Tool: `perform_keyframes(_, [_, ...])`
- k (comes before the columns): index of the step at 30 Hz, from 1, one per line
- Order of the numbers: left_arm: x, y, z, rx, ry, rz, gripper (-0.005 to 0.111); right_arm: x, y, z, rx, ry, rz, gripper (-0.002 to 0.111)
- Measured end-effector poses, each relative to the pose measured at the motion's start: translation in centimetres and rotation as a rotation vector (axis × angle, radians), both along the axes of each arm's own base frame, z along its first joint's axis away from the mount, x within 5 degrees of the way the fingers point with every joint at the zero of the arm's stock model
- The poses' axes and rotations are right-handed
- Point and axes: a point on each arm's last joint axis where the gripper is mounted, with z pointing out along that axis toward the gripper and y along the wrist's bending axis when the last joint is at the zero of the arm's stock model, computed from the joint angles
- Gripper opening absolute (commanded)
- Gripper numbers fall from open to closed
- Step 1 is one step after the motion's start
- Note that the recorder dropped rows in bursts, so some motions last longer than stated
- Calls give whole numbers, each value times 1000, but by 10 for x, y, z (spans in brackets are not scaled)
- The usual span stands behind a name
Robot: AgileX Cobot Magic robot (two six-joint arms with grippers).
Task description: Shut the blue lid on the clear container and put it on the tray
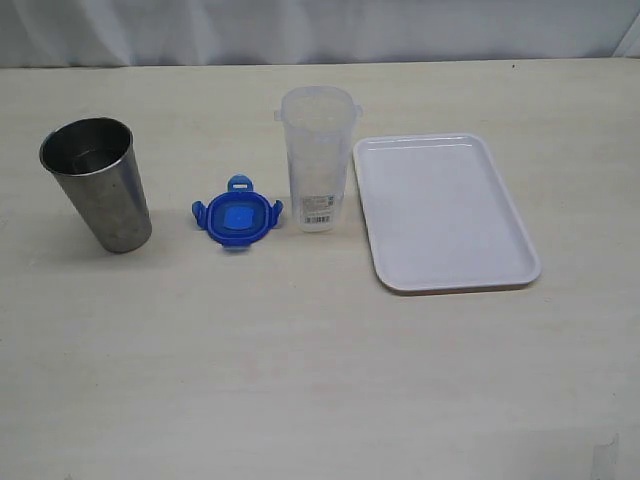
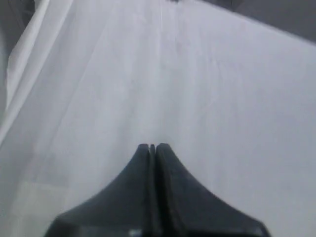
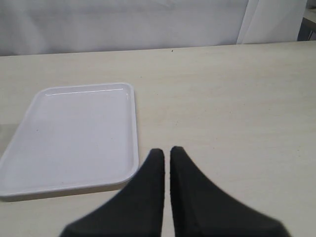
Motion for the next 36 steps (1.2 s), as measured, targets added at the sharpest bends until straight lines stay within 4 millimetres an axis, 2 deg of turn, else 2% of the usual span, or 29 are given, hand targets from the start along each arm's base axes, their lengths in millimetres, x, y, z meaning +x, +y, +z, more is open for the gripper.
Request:
perform_keyframes(1, [-1, 0, 2, -44, -14, -31, 1, 0, 0, 0, 0, 0, 0, 4])
perform_keyframes(3, [-2, 0, 2, -90, -16, -64, 13, 0, 0, 0, 0, 0, 0, 4])
perform_keyframes(4, [-2, 0, 3, -90, -18, -64, 31, 0, 0, 0, 0, 0, 0, 4])
perform_keyframes(5, [-3, 0, 9, -85, -37, -59, 41, 0, 0, 0, 0, 0, 0, 4])
perform_keyframes(6, [-3, 0, 12, -79, -40, -55, 71, 0, 0, 0, 0, 0, 0, 4])
perform_keyframes(8, [0, 0, 22, -60, -37, -43, 100, 0, 0, 0, 0, 0, 0, 4])
perform_keyframes(10, [10, -2, 28, -18, 8, -20, 102, 0, 0, 0, 0, 0, 0, 4])
perform_keyframes(12, [28, -4, 27, 18, 104, -4, 102, 0, 0, 0, 0, 0, 0, 4])
perform_keyframes(17, [75, -12, 2, 123, 365, 2, 102, 0, 0, 0, 0, 0, 0, 4])
perform_keyframes(20, [97, -16, -14, 171, 453, 3, 102, 0, 0, 0, 0, 0, 0, 4])
perform_keyframes(28, [127, -23, -44, 231, 562, -20, 102, 0, 0, 0, 0, 0, 0, 4])
perform_keyframes(36, [136, -29, -63, 297, 622, -67, 102, 0, 0, 0, 0, 0, 0, 4])
